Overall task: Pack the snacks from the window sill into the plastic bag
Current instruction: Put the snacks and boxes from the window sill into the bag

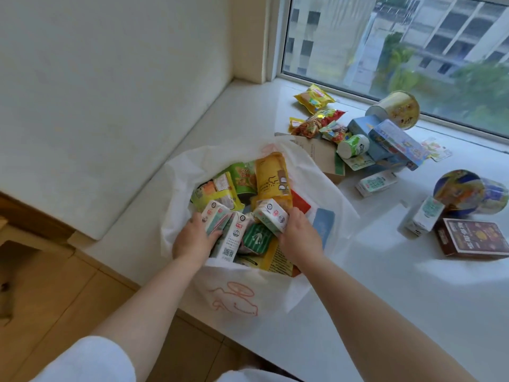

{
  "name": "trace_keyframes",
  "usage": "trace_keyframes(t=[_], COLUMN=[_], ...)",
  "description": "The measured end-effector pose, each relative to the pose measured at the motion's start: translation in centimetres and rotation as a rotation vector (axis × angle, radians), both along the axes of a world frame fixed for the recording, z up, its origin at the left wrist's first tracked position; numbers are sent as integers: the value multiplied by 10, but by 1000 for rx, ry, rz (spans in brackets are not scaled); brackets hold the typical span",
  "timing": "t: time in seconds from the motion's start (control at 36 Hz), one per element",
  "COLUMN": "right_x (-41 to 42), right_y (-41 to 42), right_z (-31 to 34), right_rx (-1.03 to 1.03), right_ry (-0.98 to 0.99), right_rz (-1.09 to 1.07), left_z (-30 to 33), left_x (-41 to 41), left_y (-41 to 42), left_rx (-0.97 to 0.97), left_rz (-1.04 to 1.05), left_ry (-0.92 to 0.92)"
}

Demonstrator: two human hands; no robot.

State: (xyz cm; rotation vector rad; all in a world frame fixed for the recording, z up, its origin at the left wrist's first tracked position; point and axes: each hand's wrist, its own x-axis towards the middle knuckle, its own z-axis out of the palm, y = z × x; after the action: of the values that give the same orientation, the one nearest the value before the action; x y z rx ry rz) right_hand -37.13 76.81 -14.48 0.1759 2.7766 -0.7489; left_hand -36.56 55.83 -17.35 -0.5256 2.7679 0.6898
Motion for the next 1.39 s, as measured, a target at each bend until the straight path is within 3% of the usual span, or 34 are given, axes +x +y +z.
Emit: trace_keyframes(t=[0.11, 0.22, 0.47, 0.56, 0.67, 0.78, 0.92, 1.11, 1.39], right_x=[-7, -4, -18, -14, -15, -20, -25, -29, -64], right_y=[-4, -10, -9, 0, 24, 67, 134, 215, 295], right_z=[-6, -12, -7, 3, 17, 31, 24, -9, -62], right_rx=[138, 201, 234, 251, 109, 16, -127, -171, -125], right_ry=[-3, 18, -21, 84, 193, 308, 237, 58, -59], right_rz=[-33, 151, 175, 204, 175, 41, -334, -543, -692], left_z=[-5, -6, 3, 20, 57, 89, 98, 65, -5], left_x=[-2, 0, -12, -17, -41, -69, -92, -117, -160], left_y=[8, 14, 16, 29, 73, 136, 222, 318, 394], left_rx=[-60, -168, -302, -311, -278, -229, -33, -133, -275], left_rz=[1, -86, -188, -214, -365, -535, -754, -903, -900], left_ry=[49, 112, -4, 73, 219, 305, 137, -43, -178])
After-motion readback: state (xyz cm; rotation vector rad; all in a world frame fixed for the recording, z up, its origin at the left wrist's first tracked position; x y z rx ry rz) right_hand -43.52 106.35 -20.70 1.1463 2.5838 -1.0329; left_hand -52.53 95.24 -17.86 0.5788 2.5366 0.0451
